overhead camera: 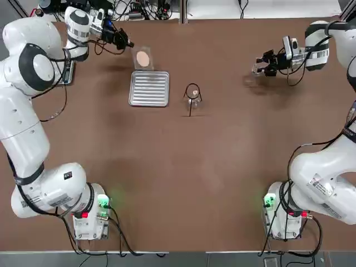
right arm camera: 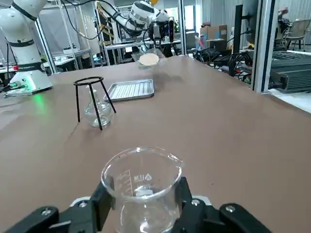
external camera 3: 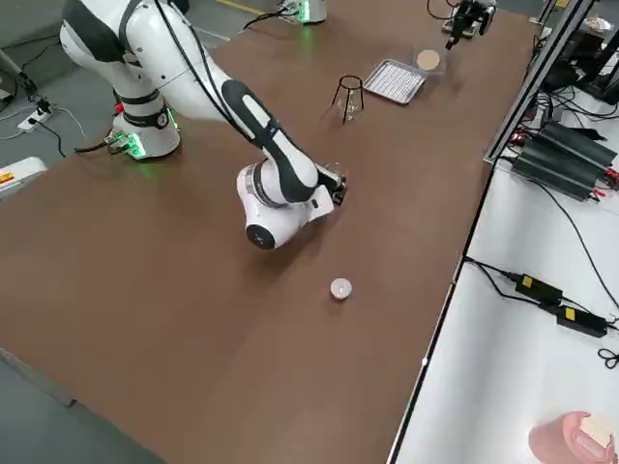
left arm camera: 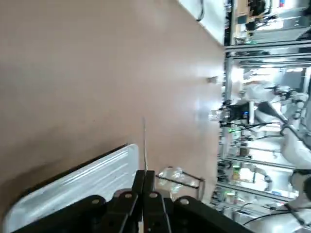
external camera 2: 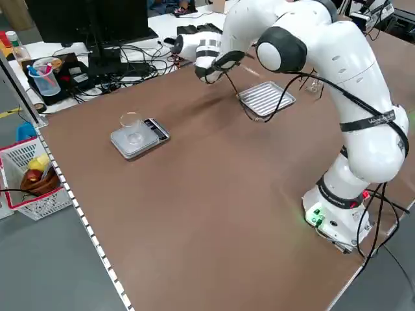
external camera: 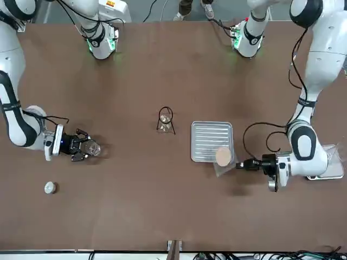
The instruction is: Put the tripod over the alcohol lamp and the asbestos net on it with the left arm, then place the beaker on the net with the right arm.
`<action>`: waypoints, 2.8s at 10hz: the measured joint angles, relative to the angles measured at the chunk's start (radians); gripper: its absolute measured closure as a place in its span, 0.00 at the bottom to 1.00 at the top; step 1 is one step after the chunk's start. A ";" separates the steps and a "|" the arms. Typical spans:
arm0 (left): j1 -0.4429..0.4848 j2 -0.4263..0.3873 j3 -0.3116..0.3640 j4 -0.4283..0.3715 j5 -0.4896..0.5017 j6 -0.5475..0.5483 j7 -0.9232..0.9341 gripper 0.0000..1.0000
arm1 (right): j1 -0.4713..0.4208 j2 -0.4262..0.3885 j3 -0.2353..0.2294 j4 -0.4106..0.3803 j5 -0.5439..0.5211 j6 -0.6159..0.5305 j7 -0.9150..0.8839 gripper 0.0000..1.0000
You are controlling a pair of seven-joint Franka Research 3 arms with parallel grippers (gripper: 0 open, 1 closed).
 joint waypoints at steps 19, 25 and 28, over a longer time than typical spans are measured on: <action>-0.208 0.005 -0.276 -0.316 -0.367 0.350 0.379 0.98 | 0.020 -0.001 -0.003 -0.004 0.000 -0.001 0.038 0.42; -0.183 0.005 -0.305 -0.335 -0.367 0.363 0.380 0.94 | 0.028 -0.001 -0.003 -0.004 0.000 0.000 0.044 0.42; -0.185 0.005 -0.307 -0.337 -0.367 0.373 0.380 0.92 | 0.028 -0.001 -0.003 -0.004 0.000 0.000 0.047 0.42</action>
